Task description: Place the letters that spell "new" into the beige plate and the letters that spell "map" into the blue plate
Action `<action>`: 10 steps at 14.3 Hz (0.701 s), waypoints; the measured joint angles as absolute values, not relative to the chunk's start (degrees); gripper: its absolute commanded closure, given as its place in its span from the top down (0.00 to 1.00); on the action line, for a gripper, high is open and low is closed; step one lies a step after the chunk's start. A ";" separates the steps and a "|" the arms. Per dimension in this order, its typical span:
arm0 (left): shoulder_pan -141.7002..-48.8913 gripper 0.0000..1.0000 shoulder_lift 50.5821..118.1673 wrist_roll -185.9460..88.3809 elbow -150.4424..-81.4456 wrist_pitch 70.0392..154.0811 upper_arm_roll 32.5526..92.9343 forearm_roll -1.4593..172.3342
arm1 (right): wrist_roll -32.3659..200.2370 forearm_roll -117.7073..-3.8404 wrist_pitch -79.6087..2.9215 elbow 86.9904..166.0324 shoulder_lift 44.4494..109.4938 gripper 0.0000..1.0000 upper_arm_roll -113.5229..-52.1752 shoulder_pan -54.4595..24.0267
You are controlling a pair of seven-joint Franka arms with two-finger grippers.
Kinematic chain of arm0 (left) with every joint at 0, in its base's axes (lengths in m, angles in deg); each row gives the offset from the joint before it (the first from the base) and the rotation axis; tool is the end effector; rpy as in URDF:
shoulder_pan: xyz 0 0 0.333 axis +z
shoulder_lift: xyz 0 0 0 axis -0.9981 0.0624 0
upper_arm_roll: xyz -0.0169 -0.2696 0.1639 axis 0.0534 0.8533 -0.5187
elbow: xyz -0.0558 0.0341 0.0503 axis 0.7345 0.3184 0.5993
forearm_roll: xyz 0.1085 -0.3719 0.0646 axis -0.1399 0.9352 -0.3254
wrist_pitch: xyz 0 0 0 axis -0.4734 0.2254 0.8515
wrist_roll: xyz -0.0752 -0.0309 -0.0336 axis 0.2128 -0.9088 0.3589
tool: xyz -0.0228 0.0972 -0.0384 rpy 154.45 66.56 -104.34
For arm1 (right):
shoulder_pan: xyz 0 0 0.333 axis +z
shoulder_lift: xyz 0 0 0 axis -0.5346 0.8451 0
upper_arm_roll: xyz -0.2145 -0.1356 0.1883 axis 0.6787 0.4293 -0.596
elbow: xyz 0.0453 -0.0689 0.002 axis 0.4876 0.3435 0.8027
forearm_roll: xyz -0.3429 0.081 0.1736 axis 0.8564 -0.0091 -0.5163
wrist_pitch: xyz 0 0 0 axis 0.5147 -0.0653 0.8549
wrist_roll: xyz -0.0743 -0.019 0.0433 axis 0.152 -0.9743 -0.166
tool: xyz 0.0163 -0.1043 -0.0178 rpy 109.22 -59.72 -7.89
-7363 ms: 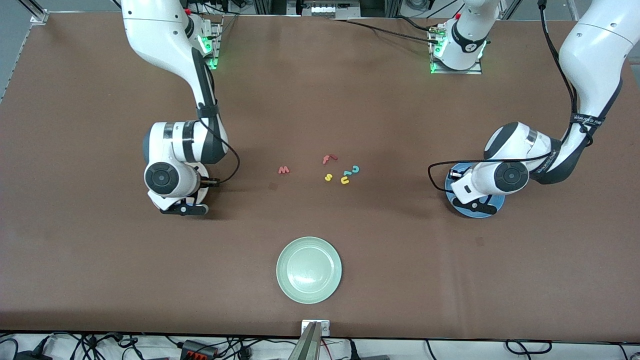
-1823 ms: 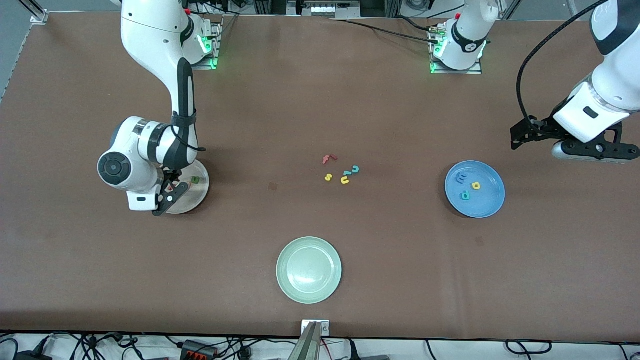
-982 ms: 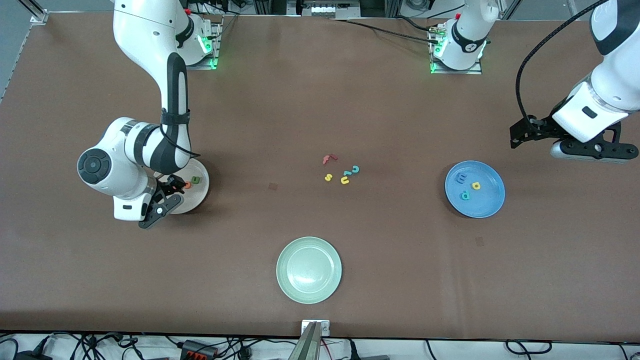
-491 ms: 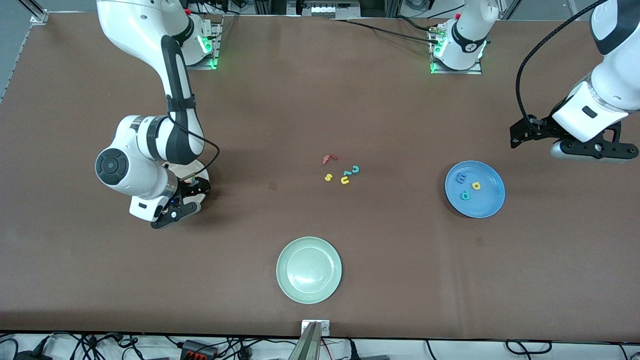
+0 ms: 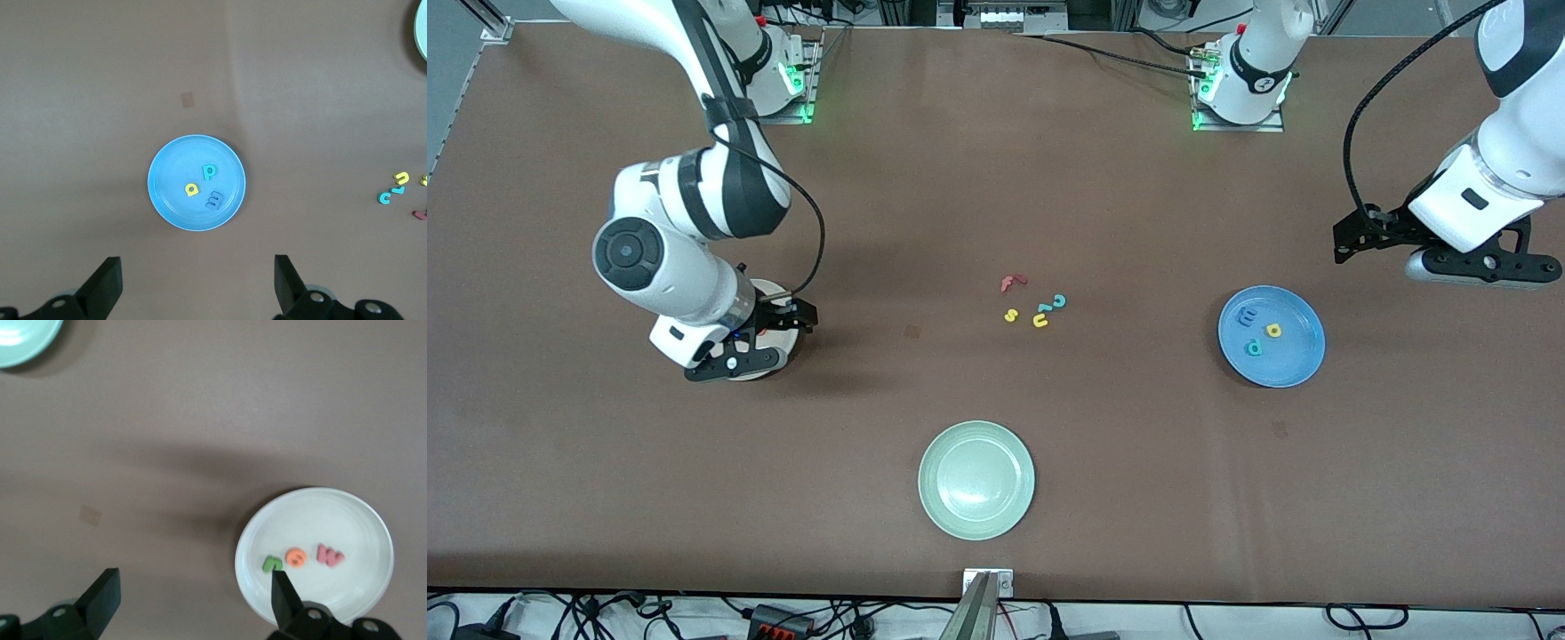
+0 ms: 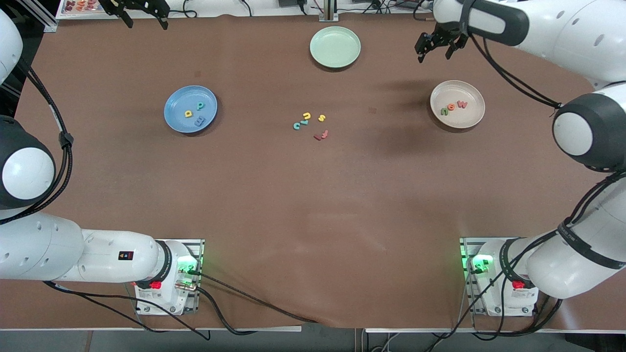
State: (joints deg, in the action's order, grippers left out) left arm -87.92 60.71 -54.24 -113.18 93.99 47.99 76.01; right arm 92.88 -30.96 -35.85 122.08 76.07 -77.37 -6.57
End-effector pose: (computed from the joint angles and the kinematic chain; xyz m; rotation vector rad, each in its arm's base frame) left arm 0.5714 -0.0486 0.5625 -3.1343 0.1109 -0.0033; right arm 0.6300 0.1886 0.3831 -3.1025 -0.2336 0.1076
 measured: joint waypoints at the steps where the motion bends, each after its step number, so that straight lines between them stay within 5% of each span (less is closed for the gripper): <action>1: -87.93 1.00 60.71 -54.24 -113.18 93.99 48.00 76.01 | 95.38 -28.42 -33.30 119.94 75.53 1.00 -79.76 -8.87; 4: -87.94 1.00 60.70 -54.24 -113.18 93.98 48.01 76.01 | 101.62 -23.13 -29.35 115.71 72.86 1.00 -84.56 -14.08; 10: -87.95 1.00 60.70 -54.24 -113.17 93.94 48.04 76.01 | 102.34 -22.78 -27.65 115.12 67.34 1.00 -83.05 -22.70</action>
State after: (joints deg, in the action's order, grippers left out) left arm -87.95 60.70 -54.24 -113.17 93.94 48.04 76.01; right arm 102.34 -22.78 -27.65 115.12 67.34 -83.05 -22.70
